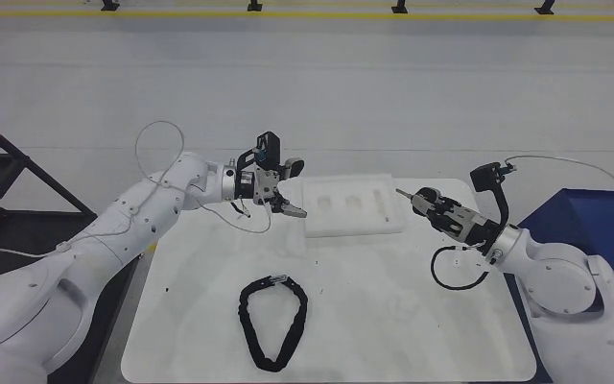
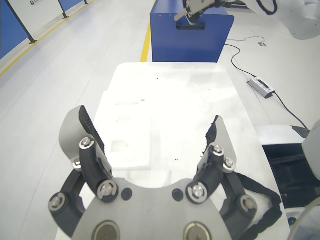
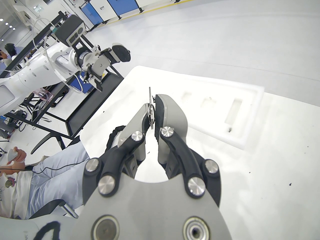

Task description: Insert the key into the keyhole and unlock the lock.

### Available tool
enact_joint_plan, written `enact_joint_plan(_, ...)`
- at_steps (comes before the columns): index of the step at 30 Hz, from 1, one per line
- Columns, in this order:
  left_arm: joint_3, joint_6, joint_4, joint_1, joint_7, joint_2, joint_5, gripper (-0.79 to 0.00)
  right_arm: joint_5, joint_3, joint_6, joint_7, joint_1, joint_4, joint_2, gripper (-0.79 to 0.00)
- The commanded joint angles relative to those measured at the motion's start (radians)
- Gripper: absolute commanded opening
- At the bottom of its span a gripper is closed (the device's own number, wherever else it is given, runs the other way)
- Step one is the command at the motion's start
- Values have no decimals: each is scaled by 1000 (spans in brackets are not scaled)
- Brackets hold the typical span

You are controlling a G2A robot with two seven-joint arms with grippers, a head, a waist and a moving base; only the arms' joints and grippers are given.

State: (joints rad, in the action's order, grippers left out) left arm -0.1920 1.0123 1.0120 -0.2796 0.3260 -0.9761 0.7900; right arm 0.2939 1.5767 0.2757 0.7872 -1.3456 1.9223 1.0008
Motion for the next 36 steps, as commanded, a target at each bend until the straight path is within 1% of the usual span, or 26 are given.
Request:
enact_joint_plan(1, 18, 0, 4, 0, 31, 8, 64, 0, 0, 0, 0, 0, 0, 0, 0, -785)
enact_joint_plan(5, 22, 0, 13, -39, 104, 13, 189, 0, 0, 0, 0, 0, 0, 0, 0, -785)
enact_joint_plan(8, 22, 0, 10, -65, 123, 9, 268, 0, 0, 0, 0, 0, 0, 0, 0, -785)
enact_joint_plan(15, 22, 0, -15, -119, 95, -2, 397, 0, 0, 0, 0, 0, 0, 0, 0, -785)
enact_joint_plan(21, 22, 0, -26, -155, 109, -5, 480, 0, 0, 0, 0, 0, 0, 0, 0, -785)
enact_joint_plan(23, 22, 0, -32, -165, 112, -6, 499, 0, 0, 0, 0, 0, 0, 0, 0, -785)
enact_joint_plan(36, 22, 0, -32, -165, 112, -6, 499, 0, 0, 0, 0, 0, 0, 0, 0, -785)
